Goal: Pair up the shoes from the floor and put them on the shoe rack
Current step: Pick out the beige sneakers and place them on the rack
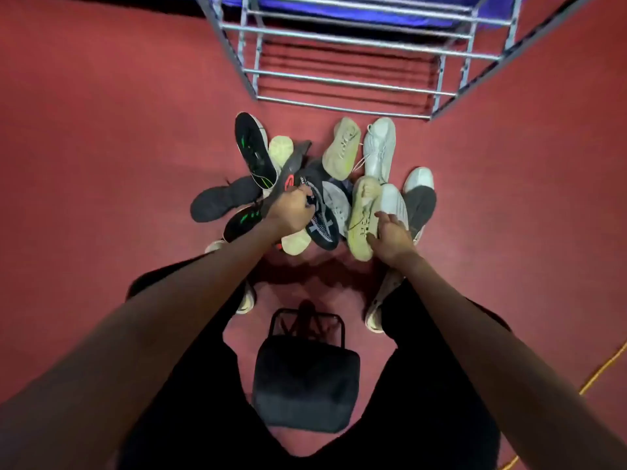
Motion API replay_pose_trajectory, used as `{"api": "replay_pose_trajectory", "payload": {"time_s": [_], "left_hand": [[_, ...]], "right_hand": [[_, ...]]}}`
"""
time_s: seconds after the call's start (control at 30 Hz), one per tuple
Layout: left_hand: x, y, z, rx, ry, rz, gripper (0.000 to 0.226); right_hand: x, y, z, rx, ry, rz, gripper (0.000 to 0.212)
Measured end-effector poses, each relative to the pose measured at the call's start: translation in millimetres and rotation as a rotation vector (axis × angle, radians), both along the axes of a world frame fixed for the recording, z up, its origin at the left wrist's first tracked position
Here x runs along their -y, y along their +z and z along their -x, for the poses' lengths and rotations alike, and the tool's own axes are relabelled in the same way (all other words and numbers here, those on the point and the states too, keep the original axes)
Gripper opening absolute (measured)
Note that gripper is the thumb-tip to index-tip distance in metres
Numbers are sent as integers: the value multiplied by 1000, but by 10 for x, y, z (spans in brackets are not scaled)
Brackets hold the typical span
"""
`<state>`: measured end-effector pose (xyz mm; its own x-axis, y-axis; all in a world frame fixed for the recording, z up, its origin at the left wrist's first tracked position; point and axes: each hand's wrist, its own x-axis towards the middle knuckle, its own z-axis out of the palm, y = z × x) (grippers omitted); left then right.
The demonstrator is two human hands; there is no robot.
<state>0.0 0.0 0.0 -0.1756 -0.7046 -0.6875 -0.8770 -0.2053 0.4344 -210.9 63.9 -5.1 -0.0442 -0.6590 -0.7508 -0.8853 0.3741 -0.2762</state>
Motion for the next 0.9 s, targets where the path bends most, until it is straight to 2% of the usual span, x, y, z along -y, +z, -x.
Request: {"api": "replay_pose_trajectory", "payload": {"time_s": [0.17, 0.27, 0.47, 0.73, 0.83, 0.9], "left_hand": [[178, -834, 204, 9, 15, 45, 41], [327, -1354, 298, 5, 92, 143, 43], [543, -1953, 452, -18, 243, 375, 37], [663, -2275, 694, -146, 473, 194, 48], [630, -2274, 760, -214, 630, 53, 41], [615, -2246, 781, -227, 689, 80, 30]], "right_hand": [[150, -919, 140, 12, -75, 80, 54], [329, -1394, 184, 25, -89, 150, 59], [675, -2042, 226, -18, 24, 319, 59], [806, -2360, 260, -9, 82, 254, 53], [836, -2331, 263, -33, 74, 266, 59], [845, -2306, 251, -31, 79, 280, 61]]}}
